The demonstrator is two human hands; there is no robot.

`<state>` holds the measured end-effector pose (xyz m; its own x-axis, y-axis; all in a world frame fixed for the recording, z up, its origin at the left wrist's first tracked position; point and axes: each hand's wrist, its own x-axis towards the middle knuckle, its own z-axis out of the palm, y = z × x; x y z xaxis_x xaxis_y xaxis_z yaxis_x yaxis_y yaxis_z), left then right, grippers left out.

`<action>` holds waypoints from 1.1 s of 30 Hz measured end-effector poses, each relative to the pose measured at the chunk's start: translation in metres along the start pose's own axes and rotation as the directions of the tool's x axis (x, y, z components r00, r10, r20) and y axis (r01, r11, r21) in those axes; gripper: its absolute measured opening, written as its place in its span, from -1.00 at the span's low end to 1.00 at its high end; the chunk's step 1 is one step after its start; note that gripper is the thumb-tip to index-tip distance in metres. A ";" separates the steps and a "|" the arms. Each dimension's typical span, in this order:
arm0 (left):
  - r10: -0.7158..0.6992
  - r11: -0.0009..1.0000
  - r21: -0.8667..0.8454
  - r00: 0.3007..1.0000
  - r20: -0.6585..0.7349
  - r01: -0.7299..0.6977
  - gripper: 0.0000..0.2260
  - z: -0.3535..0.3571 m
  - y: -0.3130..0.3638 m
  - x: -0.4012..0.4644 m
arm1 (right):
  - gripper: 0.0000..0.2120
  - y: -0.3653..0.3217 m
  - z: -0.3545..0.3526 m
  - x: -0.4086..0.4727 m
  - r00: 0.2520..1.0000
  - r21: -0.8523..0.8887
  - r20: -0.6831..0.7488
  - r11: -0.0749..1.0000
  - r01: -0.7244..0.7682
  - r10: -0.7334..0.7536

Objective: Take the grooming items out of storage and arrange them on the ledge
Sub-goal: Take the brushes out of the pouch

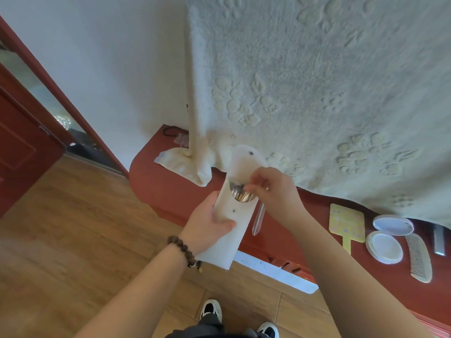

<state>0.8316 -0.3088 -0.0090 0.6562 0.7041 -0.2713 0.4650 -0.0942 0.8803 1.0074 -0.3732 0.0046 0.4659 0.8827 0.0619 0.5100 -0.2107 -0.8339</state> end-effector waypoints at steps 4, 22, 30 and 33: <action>0.021 0.999 0.033 0.999 0.032 -0.022 -0.62 0.002 0.002 -0.001 | -0.92 0.000 -0.016 0.004 0.984 0.118 -0.169 0.993 -0.032 0.051; 0.033 0.998 0.050 0.999 0.033 -0.035 -0.64 0.023 0.003 -0.003 | -0.93 0.015 -0.004 -0.022 0.896 0.498 -0.183 0.824 -0.271 0.405; -0.096 0.995 0.004 0.995 -0.020 0.096 -0.67 0.019 -0.007 -0.003 | -0.91 0.071 -0.025 -0.002 0.800 0.723 -0.130 0.608 -0.328 0.586; -0.138 0.990 -0.020 0.989 -0.054 0.137 -0.69 0.016 -0.012 -0.001 | -0.89 0.105 -0.015 -0.002 0.787 0.529 -0.080 0.695 -0.486 0.612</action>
<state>0.8349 -0.3197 -0.0260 0.5526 0.7474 -0.3690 0.5385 0.0177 0.8424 1.0708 -0.4031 -0.0744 0.7368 0.5321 -0.4172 -0.2546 -0.3533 -0.9002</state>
